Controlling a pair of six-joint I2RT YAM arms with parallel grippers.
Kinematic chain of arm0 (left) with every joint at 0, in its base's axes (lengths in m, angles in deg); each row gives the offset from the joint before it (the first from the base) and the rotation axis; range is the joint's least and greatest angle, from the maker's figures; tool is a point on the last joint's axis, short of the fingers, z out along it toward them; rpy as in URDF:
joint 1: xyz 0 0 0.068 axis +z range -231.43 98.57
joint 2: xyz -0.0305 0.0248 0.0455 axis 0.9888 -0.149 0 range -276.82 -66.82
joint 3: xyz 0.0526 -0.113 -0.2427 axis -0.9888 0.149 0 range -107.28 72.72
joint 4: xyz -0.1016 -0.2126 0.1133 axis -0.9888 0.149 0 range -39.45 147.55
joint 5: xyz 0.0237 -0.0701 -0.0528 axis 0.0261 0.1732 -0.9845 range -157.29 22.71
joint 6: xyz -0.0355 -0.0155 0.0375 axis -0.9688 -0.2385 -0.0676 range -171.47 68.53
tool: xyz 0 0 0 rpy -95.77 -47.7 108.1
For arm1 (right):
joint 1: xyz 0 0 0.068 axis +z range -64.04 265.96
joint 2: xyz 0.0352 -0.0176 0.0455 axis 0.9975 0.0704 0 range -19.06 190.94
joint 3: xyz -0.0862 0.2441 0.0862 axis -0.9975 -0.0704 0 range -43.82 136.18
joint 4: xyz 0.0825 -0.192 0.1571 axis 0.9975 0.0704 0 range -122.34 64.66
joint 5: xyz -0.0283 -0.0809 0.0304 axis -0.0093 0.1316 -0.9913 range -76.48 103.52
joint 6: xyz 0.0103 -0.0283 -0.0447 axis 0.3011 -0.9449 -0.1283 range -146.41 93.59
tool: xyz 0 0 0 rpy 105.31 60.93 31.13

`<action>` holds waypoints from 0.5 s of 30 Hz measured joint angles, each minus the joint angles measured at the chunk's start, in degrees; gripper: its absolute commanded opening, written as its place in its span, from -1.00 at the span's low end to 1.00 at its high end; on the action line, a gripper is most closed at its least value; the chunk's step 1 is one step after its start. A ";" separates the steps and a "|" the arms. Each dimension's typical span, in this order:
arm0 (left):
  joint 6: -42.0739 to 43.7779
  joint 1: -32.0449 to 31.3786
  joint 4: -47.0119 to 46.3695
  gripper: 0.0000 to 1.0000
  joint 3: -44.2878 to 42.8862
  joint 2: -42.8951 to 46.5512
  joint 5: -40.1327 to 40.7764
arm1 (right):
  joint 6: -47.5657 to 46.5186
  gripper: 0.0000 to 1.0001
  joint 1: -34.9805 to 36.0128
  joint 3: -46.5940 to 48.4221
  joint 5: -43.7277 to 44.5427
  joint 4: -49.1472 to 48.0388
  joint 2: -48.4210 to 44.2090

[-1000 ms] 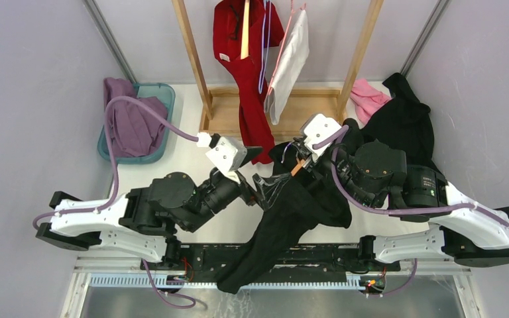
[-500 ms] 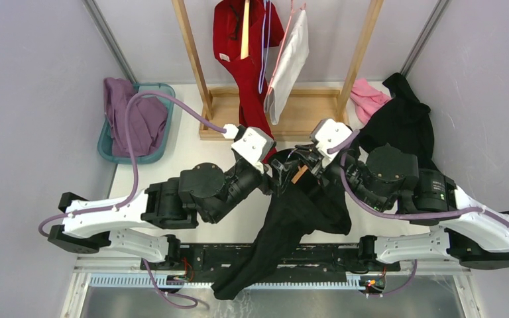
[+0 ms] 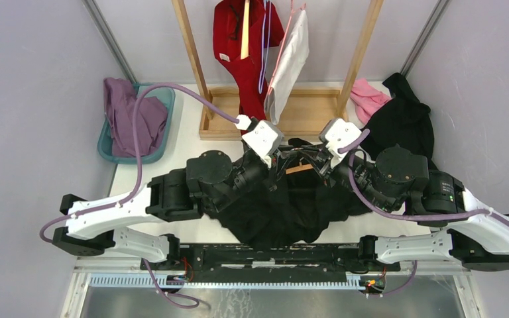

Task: Place the skirt on the hanger
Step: Pick up the hanger at the center of the board.

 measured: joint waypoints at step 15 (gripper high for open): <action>1.18 5.55 4.31 -0.93 -1.55 0.55 -14.97 | 0.26 -0.92 -0.22 0.00 -0.76 1.33 -0.68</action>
